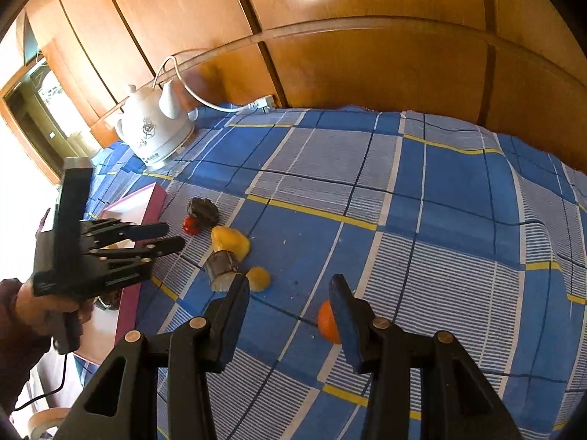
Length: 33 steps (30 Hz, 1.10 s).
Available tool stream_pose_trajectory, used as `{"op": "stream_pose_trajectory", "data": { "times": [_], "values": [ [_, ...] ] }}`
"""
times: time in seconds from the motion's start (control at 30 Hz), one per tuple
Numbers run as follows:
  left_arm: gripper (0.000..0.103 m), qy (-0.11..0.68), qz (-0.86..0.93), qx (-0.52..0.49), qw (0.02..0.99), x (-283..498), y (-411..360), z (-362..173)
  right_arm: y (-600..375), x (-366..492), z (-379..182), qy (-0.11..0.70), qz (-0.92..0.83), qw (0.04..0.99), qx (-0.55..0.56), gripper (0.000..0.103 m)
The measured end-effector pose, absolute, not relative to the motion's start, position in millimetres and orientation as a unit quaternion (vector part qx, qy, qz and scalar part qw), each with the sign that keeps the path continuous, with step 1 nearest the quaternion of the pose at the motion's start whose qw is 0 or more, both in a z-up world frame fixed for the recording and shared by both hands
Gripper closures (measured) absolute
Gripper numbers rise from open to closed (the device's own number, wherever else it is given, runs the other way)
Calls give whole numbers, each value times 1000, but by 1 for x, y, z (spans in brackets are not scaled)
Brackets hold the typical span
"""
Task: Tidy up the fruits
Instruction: 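Move the left tool to the red cherry tomato and grasp it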
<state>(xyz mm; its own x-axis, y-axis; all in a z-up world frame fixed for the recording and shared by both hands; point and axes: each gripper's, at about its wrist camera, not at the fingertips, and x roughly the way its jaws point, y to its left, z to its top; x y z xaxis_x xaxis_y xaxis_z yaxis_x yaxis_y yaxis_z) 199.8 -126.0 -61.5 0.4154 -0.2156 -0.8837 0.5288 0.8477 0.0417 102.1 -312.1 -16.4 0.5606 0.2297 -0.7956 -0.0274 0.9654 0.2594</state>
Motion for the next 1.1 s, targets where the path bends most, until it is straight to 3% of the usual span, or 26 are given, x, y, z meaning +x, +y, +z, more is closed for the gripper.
{"op": "stream_pose_trajectory", "data": {
  "times": [0.3,0.37,0.47,0.8,1.1],
  "values": [
    [68,498,-225,166,821,222,-140,-76,-311,103,-14,460,77,878,107,57],
    [75,499,-222,168,821,225,-142,-80,-310,103,-14,460,76,878,104,57],
    [76,497,-222,147,826,222,-140,-78,-310,102,-13,457,69,881,98,57],
    [76,460,-273,98,839,141,-123,-47,-310,99,-15,459,63,881,91,57],
    [76,444,-297,103,839,57,-126,-54,-304,97,-20,469,68,877,80,57]
  ]
}}
